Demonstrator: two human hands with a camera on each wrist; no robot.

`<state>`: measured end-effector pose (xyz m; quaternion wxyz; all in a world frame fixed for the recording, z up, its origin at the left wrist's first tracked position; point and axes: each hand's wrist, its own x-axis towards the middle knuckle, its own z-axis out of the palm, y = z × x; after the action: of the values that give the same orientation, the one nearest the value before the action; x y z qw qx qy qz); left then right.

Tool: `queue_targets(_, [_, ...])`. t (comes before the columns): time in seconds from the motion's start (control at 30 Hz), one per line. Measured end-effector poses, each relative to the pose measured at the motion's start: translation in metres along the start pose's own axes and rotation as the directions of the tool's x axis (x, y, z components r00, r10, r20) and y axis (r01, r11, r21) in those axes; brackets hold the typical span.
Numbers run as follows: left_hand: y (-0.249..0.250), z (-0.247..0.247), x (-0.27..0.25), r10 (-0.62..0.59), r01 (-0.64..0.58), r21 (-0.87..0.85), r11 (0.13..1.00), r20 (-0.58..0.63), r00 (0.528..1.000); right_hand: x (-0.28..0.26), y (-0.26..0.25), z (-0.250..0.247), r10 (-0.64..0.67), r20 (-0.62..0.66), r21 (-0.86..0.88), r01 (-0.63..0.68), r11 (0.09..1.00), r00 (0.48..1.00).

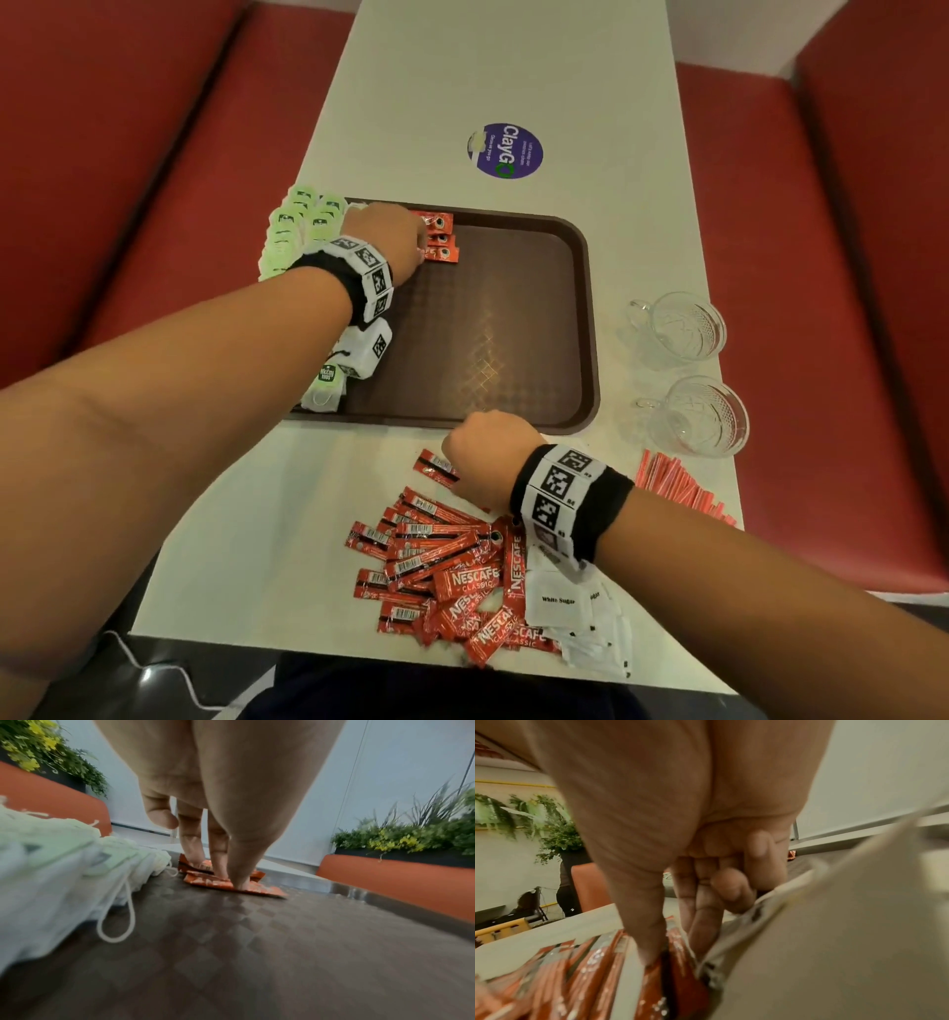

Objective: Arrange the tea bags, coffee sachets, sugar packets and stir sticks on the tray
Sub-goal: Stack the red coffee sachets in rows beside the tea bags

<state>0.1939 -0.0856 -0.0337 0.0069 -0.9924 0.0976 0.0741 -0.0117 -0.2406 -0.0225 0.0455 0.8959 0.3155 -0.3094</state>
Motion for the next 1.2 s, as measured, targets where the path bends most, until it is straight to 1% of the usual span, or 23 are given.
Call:
queue_targets(0.07, [0.000, -0.003, -0.020, 0.002, -0.006, -0.062, 0.998, -0.063, 0.998, 0.001, -0.001, 0.002, 0.032, 0.000, 0.002, -0.032, 1.000, 1.000])
queue_targets(0.13, [0.000, -0.009, -0.047, 0.026, -0.038, -0.124, 0.992, -0.097, 0.995, 0.001, -0.003, 0.004, 0.037, -0.019, 0.021, -0.037, 0.999, 0.999])
queue_targets(0.27, [0.004, -0.017, -0.109, 0.105, -0.121, -0.189, 0.974, -0.094, 0.990, -0.001, -0.005, 0.006, 0.009, -0.030, 0.078, -0.007, 0.997, 1.000])
queue_targets(0.37, [0.008, -0.013, -0.154, 0.205, -0.206, -0.206, 0.957, -0.026, 0.978, -0.006, -0.002, 0.004, 0.031, -0.076, 0.168, -0.017, 0.986, 0.997])
queue_targets(0.47, [0.020, -0.001, -0.195, 0.309, -0.289, -0.220, 0.932, 0.065, 0.949, -0.017, 0.004, 0.003, 0.095, -0.127, 0.300, -0.053, 0.952, 0.987])
queue_targets(0.53, [0.026, 0.010, -0.217, 0.344, -0.319, -0.188, 0.929, 0.121, 0.931, -0.025, 0.010, 0.003, 0.124, -0.143, 0.362, -0.065, 0.930, 0.982])
queue_targets(0.6, [0.029, 0.024, -0.234, 0.375, -0.342, -0.194, 0.920, 0.172, 0.911, -0.033, 0.014, 0.003, 0.154, -0.172, 0.400, -0.074, 0.913, 0.973])
queue_targets(0.7, [0.032, 0.042, -0.248, 0.456, -0.421, -0.189, 0.887, 0.225, 0.861, -0.044, 0.016, 0.004, 0.186, -0.215, 0.459, -0.069, 0.886, 0.959])
queue_targets(0.73, [0.034, 0.045, -0.251, 0.459, -0.425, -0.179, 0.887, 0.244, 0.854, -0.047, 0.016, 0.005, 0.188, -0.224, 0.467, -0.064, 0.882, 0.956])
queue_targets(0.9, [0.035, 0.053, -0.253, 0.417, -0.391, -0.149, 0.908, 0.239, 0.877, -0.054, 0.017, 0.013, 0.222, -0.244, 0.516, -0.067, 0.854, 0.944])
queue_targets(1.0, [0.034, 0.055, -0.251, 0.382, -0.349, -0.179, 0.920, 0.214, 0.899, -0.055, 0.019, 0.021, 0.273, -0.230, 0.618, -0.076, 0.782, 0.934])
queue_targets(1.07, [0.033, 0.053, -0.250, 0.371, -0.335, -0.225, 0.915, 0.142, 0.918, -0.056, 0.019, 0.025, 0.283, -0.240, 0.663, -0.056, 0.747, 0.929])
queue_targets(1.1, [0.032, 0.051, -0.249, 0.363, -0.329, -0.252, 0.910, 0.102, 0.926, -0.056, 0.019, 0.027, 0.278, -0.251, 0.665, -0.043, 0.745, 0.927])
queue_targets(1.17, [0.032, 0.043, -0.248, 0.334, -0.315, -0.302, 0.900, 0.011, 0.943, -0.056, 0.021, 0.027, 0.270, -0.278, 0.644, -0.030, 0.765, 0.922])
queue_targets(1.2, [0.032, 0.039, -0.248, 0.323, -0.322, -0.325, 0.889, -0.055, 0.945, -0.055, 0.022, 0.027, 0.263, -0.296, 0.629, -0.020, 0.777, 0.919])
